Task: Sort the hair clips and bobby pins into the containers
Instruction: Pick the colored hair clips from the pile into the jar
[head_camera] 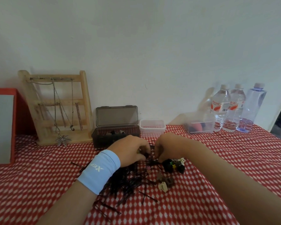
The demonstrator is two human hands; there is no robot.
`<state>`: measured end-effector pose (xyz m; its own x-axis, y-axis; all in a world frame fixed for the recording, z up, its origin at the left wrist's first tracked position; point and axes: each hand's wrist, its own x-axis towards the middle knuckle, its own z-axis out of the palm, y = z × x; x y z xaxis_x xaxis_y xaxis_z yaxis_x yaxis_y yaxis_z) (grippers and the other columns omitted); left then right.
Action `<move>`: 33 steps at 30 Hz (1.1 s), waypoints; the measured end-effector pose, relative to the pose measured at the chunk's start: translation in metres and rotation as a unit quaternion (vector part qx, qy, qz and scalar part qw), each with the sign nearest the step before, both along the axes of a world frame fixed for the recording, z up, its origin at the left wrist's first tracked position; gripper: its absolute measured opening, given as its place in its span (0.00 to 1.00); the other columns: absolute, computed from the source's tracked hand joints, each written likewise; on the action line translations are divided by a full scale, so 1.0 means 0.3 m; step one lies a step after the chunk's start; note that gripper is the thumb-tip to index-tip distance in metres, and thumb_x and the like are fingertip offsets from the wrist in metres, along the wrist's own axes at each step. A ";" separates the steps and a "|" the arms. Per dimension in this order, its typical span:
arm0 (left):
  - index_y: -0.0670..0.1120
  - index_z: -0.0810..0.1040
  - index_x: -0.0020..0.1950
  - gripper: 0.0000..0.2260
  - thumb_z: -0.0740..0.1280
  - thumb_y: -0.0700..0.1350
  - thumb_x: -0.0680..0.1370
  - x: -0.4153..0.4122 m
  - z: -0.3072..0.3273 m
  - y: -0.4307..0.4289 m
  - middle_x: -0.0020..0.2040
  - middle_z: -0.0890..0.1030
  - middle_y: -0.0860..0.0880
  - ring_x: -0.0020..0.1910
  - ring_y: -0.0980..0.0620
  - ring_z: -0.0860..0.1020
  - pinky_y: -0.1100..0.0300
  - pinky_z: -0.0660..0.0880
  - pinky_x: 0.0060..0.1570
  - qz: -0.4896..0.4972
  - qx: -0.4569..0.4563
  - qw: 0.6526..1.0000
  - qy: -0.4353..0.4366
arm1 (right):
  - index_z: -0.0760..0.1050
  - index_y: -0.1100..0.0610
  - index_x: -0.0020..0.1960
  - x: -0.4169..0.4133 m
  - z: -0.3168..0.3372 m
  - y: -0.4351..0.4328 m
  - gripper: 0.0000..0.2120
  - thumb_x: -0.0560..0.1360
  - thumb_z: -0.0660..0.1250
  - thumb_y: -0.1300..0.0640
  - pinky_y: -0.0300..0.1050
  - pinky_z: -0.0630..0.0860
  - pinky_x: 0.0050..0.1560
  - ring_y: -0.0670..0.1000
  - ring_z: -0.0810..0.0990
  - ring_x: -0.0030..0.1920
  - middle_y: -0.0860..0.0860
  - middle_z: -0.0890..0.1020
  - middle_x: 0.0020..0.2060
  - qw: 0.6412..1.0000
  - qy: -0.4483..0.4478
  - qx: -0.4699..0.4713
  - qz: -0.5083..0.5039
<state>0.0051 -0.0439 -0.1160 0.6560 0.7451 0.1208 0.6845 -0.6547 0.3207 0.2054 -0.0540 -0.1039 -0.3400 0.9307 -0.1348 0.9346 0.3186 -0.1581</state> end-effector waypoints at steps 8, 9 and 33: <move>0.59 0.80 0.52 0.06 0.70 0.52 0.76 -0.112 0.056 0.082 0.48 0.79 0.62 0.46 0.58 0.77 0.60 0.74 0.47 0.152 0.097 0.978 -0.106 | 0.83 0.51 0.53 -0.002 -0.023 0.025 0.09 0.75 0.74 0.51 0.47 0.78 0.57 0.49 0.80 0.50 0.47 0.84 0.50 0.999 -0.032 -0.014 -0.006; 0.59 0.80 0.52 0.06 0.70 0.51 0.76 -0.133 0.058 0.110 0.50 0.80 0.60 0.48 0.57 0.78 0.59 0.74 0.49 0.170 0.094 0.975 -0.106 | 0.83 0.51 0.53 -0.004 -0.021 0.030 0.08 0.75 0.74 0.52 0.46 0.78 0.57 0.49 0.80 0.50 0.46 0.83 0.50 0.999 -0.030 -0.015 -0.003; 0.57 0.82 0.47 0.06 0.75 0.50 0.71 -0.156 -0.013 0.109 0.42 0.82 0.61 0.41 0.67 0.77 0.65 0.74 0.45 0.152 -0.019 0.975 -0.163 | 0.84 0.51 0.45 -0.182 0.037 0.128 0.04 0.76 0.72 0.52 0.37 0.77 0.34 0.44 0.80 0.30 0.46 0.85 0.38 0.963 0.258 0.069 -0.022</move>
